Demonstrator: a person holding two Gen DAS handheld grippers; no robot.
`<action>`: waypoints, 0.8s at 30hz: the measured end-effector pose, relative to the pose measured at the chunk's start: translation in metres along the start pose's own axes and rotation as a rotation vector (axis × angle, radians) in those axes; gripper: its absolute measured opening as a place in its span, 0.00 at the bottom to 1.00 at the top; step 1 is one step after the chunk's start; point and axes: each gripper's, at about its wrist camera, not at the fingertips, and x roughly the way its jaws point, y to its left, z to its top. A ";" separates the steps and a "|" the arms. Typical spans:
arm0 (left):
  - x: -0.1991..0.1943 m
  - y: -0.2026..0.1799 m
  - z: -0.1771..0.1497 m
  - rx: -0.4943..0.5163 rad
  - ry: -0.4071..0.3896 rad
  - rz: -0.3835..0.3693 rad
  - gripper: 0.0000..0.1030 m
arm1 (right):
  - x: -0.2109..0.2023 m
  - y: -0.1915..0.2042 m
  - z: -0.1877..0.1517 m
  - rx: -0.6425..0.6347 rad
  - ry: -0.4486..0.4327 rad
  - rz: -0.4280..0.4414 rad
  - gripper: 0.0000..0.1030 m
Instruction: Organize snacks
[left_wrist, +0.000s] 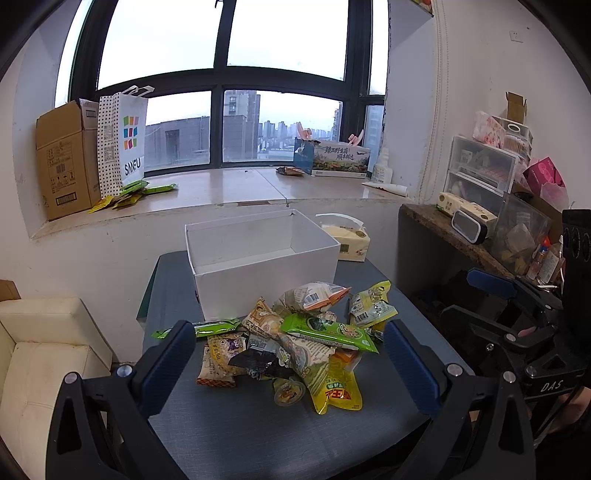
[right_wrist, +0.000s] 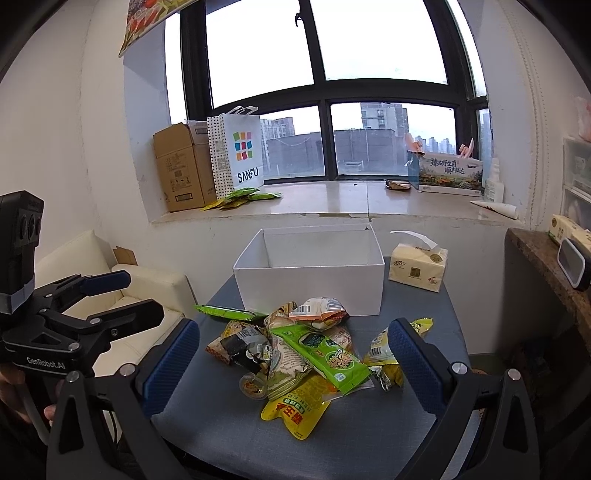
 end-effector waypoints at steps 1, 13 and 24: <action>0.000 0.000 0.000 -0.001 0.000 0.000 1.00 | 0.000 0.000 0.000 0.001 0.000 0.000 1.00; 0.001 0.000 -0.001 0.003 -0.006 0.000 1.00 | 0.001 -0.001 0.000 0.003 0.003 0.001 1.00; -0.007 0.006 -0.001 -0.001 -0.074 -0.014 1.00 | 0.005 -0.013 0.000 0.016 -0.021 -0.007 1.00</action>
